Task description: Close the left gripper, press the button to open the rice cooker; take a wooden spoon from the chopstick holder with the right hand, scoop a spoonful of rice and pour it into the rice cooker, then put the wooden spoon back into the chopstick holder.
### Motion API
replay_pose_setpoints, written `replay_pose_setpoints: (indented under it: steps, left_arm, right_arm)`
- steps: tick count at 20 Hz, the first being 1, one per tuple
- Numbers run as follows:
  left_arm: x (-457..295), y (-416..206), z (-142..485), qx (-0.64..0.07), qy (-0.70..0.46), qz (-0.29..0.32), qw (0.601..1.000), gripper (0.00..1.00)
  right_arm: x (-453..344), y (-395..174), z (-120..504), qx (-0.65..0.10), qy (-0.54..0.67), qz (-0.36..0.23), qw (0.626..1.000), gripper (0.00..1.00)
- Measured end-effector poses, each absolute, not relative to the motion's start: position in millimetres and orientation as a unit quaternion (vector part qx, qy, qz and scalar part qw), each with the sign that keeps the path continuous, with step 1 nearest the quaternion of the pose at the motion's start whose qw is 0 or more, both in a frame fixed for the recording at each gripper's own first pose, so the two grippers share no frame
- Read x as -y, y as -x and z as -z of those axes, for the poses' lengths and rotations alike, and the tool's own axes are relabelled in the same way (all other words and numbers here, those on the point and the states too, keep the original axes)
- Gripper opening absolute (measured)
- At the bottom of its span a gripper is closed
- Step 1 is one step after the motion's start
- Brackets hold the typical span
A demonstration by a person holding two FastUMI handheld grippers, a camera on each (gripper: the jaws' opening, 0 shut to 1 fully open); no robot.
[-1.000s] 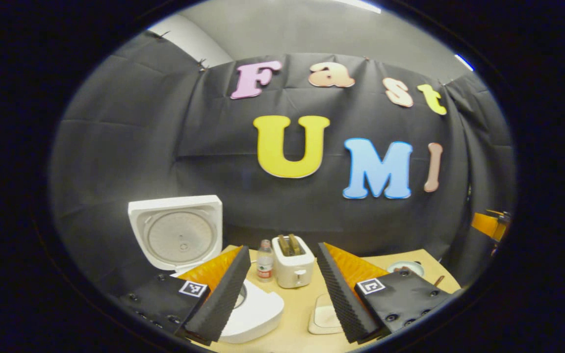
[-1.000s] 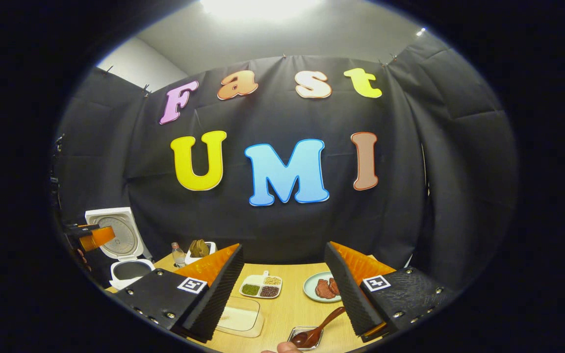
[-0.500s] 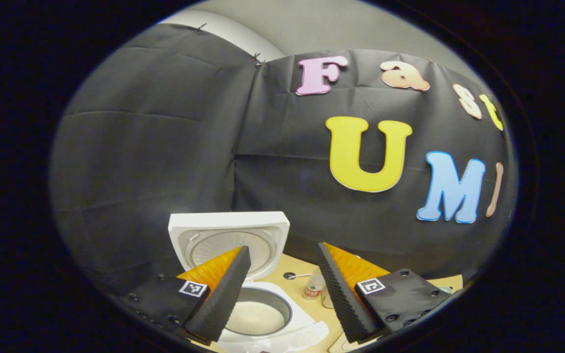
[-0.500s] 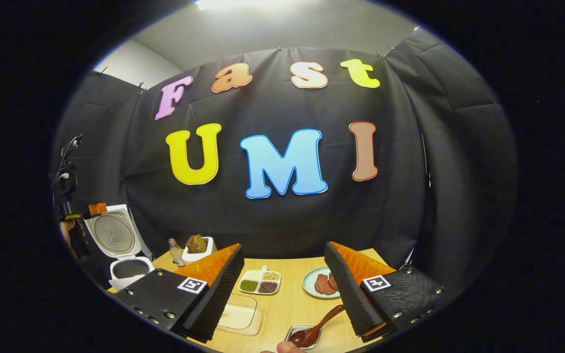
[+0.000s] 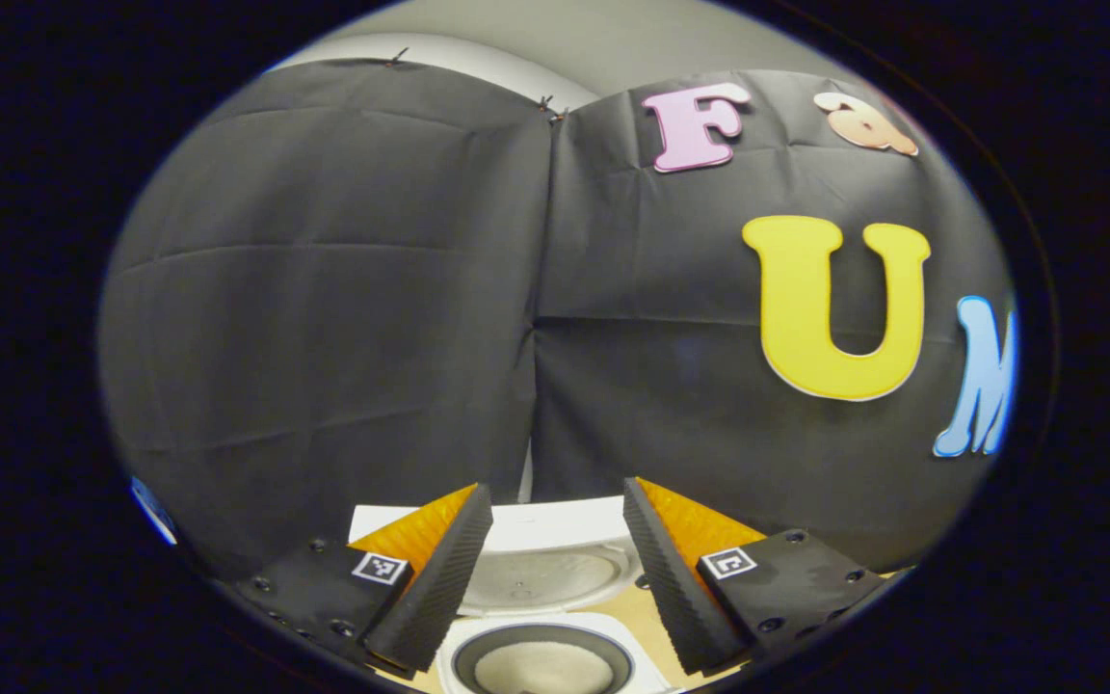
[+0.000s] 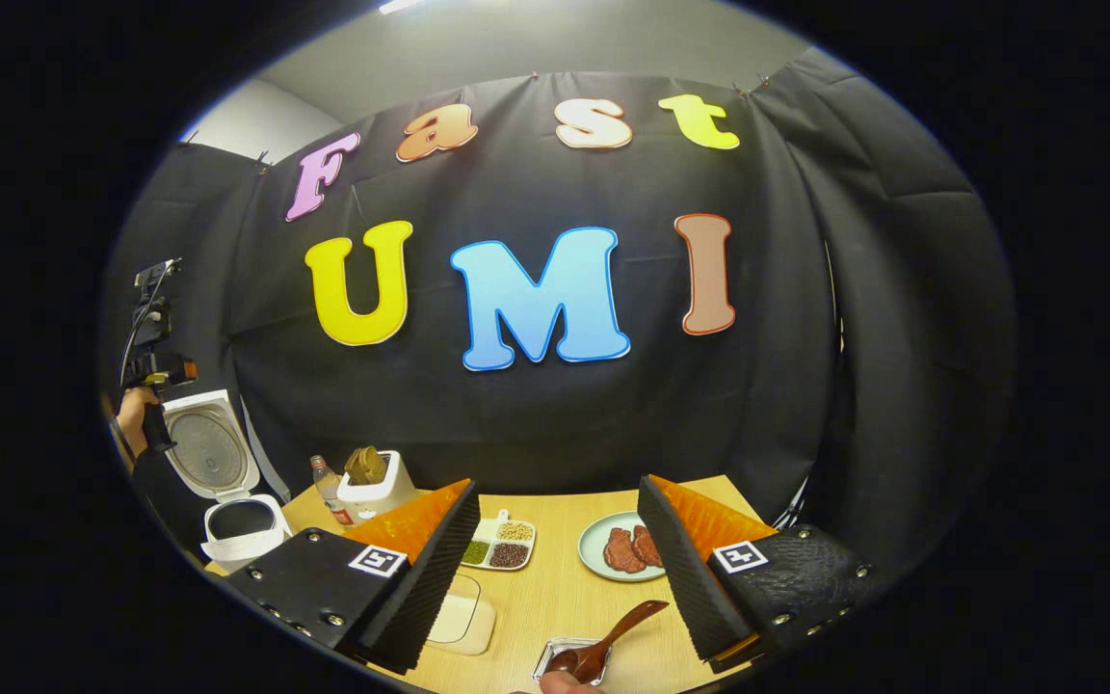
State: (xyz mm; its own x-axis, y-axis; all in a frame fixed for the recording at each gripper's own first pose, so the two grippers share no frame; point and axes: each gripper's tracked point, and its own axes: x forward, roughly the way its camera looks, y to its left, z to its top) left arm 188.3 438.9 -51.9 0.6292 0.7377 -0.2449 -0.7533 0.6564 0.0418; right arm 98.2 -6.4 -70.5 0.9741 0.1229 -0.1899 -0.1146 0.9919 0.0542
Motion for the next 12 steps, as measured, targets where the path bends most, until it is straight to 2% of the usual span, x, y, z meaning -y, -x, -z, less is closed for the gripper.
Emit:
replay_pose_setpoints:
  steps: [4,6,9,12]
  left_arm:
    - [-476,-194,69,-0.146,0.067,-0.442,0.882,0.94]
    - [-494,-192,76,-0.155,0.050,-0.458,0.874,0.96]
    - [-499,-190,96,-0.182,0.085,-0.460,0.865,0.95]
    - [-496,-190,97,-0.190,0.053,-0.461,0.865,0.95]
  right_arm:
    - [9,-110,71,-0.101,-0.022,-0.057,0.993,0.99]
    - [6,-112,73,-0.106,-0.024,-0.061,0.992,1.00]
    - [-2,-113,77,-0.113,-0.023,-0.069,0.991,1.00]
    - [-15,-111,79,-0.118,-0.021,-0.083,0.989,0.99]
